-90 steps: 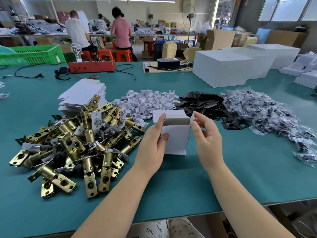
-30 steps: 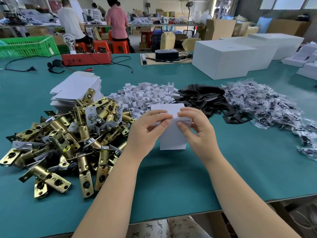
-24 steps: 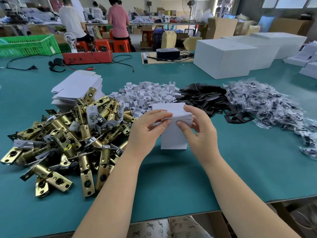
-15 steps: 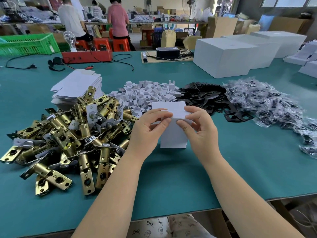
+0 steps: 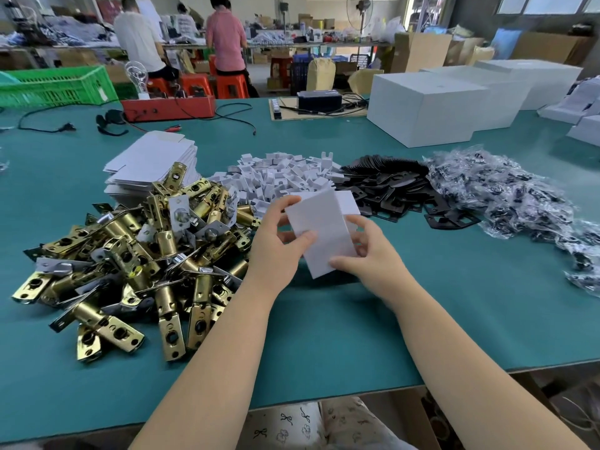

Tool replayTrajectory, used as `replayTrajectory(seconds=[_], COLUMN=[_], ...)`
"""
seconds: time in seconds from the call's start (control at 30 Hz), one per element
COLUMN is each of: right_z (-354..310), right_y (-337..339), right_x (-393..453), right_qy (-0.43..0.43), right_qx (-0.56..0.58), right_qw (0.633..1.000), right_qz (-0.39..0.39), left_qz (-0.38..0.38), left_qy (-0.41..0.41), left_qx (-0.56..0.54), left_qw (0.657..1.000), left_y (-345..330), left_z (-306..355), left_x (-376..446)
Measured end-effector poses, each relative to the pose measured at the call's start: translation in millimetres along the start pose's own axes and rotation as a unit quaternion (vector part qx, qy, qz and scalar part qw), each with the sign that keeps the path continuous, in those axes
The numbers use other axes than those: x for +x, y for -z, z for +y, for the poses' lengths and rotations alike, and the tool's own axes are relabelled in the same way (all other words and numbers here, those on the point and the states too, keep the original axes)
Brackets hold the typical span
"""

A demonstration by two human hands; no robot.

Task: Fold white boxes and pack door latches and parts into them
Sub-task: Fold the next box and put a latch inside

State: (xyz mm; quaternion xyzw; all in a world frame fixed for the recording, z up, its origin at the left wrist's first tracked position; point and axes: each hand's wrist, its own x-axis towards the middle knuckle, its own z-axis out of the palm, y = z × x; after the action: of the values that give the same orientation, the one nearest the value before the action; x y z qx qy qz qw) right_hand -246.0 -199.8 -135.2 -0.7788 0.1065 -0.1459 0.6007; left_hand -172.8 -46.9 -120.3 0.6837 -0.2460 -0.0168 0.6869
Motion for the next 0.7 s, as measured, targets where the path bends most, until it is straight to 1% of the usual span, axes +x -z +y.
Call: replayTrajectory(seconds=[0.03, 0.1, 0.17, 0.2, 0.27, 0.33, 0.4, 0.43, 0.47, 0.5, 0.53, 0.57, 0.6, 0.7], right_z=[-0.8, -3.0, -6.0, -7.5, -10.0, -10.1, -8.1, -9.2, -10.9, -12.8, -14.8, -16.6, -17.4, -15.3], right_y=[-0.3, -0.6, -1.2, -1.8, -5.8, -13.5, -22.0, -24.0, -24.5, -23.8, -21.8, -18.9, -15.3, -6.0], right_x=[0.2, 0.2, -0.6, -2.4, -9.4, -14.9, -15.1, -13.2, -10.0, -5.9, -2.1, 1.9, 6.5, 21.4], right_qy=[0.000, 0.011, 0.037, 0.054, 0.087, 0.121, 0.140, 0.145, 0.154, 0.162, 0.162, 0.153, 0.141, 0.110], right_qx=[0.031, 0.096, 0.120, 0.121, 0.116, 0.046, -0.038, -0.054, -0.047, -0.023, 0.002, 0.021, 0.029, 0.017], right_qw=[0.999, 0.992, 0.985, 0.983, 0.984, 0.989, 0.988, 0.986, 0.985, 0.984, 0.984, 0.984, 0.984, 0.983], right_qz=[0.018, 0.076, 0.121, 0.125, 0.105, 0.072, 0.049, 0.057, 0.065, 0.071, 0.076, 0.088, 0.106, 0.146], left_qz=[0.021, 0.055, 0.081, 0.095, 0.118, 0.120, 0.108, 0.097, 0.083, 0.067, 0.051, 0.032, 0.015, -0.029], left_qy=[0.034, 0.106, 0.148, 0.160, 0.171, 0.170, 0.162, 0.154, 0.139, 0.119, 0.095, 0.074, 0.056, 0.044], left_qx=[-0.048, -0.147, -0.216, -0.246, -0.295, -0.311, -0.310, -0.299, -0.273, -0.222, -0.148, -0.079, -0.039, -0.029], left_qw=[0.998, 0.982, 0.962, 0.951, 0.933, 0.927, 0.931, 0.937, 0.948, 0.965, 0.983, 0.994, 0.998, 0.998], left_y=[-0.1, -2.0, -5.0, -6.8, -8.8, -10.6, -10.7, -10.2, -9.6, -9.2, -8.8, -9.1, -10.0, -11.9], left_z=[1.0, 3.1, 4.9, 5.8, 5.2, 7.0, 7.4, 7.5, 6.3, 5.6, 5.5, 6.0, 6.0, 6.7], left_x=[0.8, 1.8, 0.8, -0.4, -1.5, -2.2, -1.8, -1.3, -1.2, -1.5, -1.8, -2.1, -1.1, 7.8])
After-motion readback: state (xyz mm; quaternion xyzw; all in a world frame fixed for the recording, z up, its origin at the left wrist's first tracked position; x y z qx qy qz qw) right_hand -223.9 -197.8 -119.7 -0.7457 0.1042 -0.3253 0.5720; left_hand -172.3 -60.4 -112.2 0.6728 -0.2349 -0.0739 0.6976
